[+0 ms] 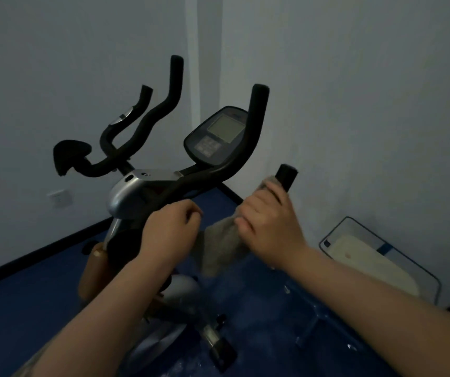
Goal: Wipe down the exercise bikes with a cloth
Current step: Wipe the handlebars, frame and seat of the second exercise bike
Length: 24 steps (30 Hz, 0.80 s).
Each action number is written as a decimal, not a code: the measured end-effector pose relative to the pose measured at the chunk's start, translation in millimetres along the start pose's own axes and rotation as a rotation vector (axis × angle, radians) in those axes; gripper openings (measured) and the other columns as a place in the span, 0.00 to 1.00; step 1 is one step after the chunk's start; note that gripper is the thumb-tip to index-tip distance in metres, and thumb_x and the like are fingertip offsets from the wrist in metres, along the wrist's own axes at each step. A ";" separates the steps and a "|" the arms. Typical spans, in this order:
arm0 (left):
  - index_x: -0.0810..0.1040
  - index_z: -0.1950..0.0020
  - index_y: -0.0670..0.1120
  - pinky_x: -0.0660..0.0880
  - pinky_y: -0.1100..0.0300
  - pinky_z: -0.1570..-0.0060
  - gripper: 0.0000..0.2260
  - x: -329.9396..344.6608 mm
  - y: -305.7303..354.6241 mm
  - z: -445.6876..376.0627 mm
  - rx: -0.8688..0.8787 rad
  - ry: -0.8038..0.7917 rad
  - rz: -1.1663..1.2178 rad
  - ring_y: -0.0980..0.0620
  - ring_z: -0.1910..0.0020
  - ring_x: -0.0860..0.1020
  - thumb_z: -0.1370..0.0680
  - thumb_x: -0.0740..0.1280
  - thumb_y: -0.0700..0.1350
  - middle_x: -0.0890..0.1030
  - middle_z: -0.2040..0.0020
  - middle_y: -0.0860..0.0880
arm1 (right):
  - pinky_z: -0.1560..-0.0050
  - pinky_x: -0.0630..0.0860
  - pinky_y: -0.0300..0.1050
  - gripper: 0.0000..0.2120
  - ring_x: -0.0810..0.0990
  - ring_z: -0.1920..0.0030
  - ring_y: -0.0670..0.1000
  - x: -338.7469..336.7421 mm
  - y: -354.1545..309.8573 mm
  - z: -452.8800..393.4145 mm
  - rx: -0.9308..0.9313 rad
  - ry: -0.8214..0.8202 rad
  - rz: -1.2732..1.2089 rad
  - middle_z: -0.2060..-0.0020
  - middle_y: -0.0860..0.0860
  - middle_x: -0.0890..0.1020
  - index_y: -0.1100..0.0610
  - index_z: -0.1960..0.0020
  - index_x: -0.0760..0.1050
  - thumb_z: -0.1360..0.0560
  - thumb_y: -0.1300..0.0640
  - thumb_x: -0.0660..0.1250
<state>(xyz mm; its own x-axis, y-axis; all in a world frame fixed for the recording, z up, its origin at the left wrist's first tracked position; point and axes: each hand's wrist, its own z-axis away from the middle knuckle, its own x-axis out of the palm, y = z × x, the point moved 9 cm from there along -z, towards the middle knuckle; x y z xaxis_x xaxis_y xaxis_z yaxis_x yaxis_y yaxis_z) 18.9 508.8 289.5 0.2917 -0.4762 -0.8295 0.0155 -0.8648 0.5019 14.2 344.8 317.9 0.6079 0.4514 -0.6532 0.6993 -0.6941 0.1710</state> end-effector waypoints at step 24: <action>0.81 0.51 0.52 0.62 0.63 0.68 0.07 0.3 0.2 1.2 0.006 0.032 -0.047 0.61 0.68 0.70 0.21 0.63 0.47 0.71 0.68 0.61 | 0.58 0.76 0.37 0.11 0.76 0.56 0.36 11.6 81.4 16.4 1.225 0.476 -0.822 0.47 0.43 0.78 0.45 0.41 0.72 0.21 0.44 0.59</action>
<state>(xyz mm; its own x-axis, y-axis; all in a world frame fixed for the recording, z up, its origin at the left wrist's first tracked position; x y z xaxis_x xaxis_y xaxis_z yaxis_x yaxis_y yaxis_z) 17.9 508.2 289.1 0.3211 -0.4301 -0.8437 0.0244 -0.8869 0.4614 72.0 284.3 312.1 0.4494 0.8909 0.0657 0.3086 -0.0858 -0.9473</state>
